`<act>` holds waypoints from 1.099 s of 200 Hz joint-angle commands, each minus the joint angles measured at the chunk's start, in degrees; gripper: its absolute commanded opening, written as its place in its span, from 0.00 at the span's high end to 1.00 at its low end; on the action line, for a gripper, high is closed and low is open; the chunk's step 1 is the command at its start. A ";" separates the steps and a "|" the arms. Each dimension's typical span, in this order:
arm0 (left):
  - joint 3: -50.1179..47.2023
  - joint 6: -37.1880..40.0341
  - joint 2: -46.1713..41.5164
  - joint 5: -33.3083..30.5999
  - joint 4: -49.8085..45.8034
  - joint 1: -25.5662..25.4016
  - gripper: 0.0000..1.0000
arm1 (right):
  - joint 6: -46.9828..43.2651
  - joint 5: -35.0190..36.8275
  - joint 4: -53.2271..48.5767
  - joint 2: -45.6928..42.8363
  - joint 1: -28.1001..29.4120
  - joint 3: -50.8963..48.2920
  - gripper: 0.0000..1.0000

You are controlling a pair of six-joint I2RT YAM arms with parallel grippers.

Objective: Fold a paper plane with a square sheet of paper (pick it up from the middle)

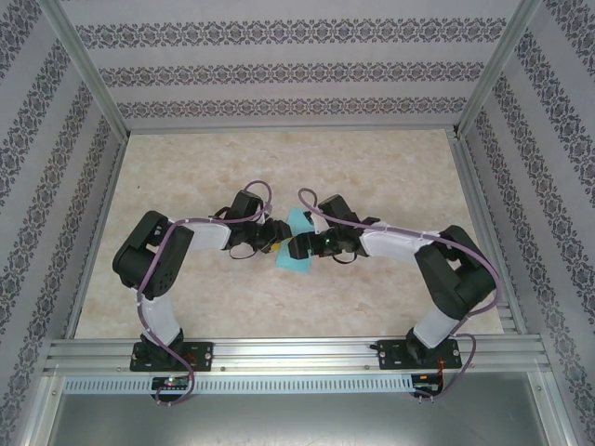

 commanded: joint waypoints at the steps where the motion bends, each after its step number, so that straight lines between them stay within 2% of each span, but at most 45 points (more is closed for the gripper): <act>1: 0.53 -0.24 1.57 -0.05 1.81 -0.52 0.59 | 2.51 0.01 5.04 -2.98 -1.97 -0.79 0.22; 18: 0.44 -0.11 1.72 0.19 1.90 -0.53 0.62 | 4.84 2.75 4.88 -2.37 -2.59 -0.08 0.28; 41: 0.19 -0.02 1.71 0.26 2.10 -0.52 0.63 | 8.36 6.41 2.77 1.55 -2.83 2.77 0.41; 70: 0.09 0.18 1.37 0.47 1.81 -0.57 0.63 | 10.79 6.85 1.35 7.13 -2.75 6.50 0.49; 126: 0.71 3.59 0.13 1.51 -0.95 -0.55 0.61 | 11.97 9.04 -2.25 12.02 -2.91 9.26 0.53; 166: 0.35 7.47 -0.45 5.03 -2.51 -0.56 0.58 | 12.62 9.54 -5.00 15.05 -3.10 10.57 0.53; 220: -3.22 7.81 -4.36 7.31 -2.31 -0.55 0.57 | 12.77 10.28 -7.11 16.36 -3.10 11.63 0.53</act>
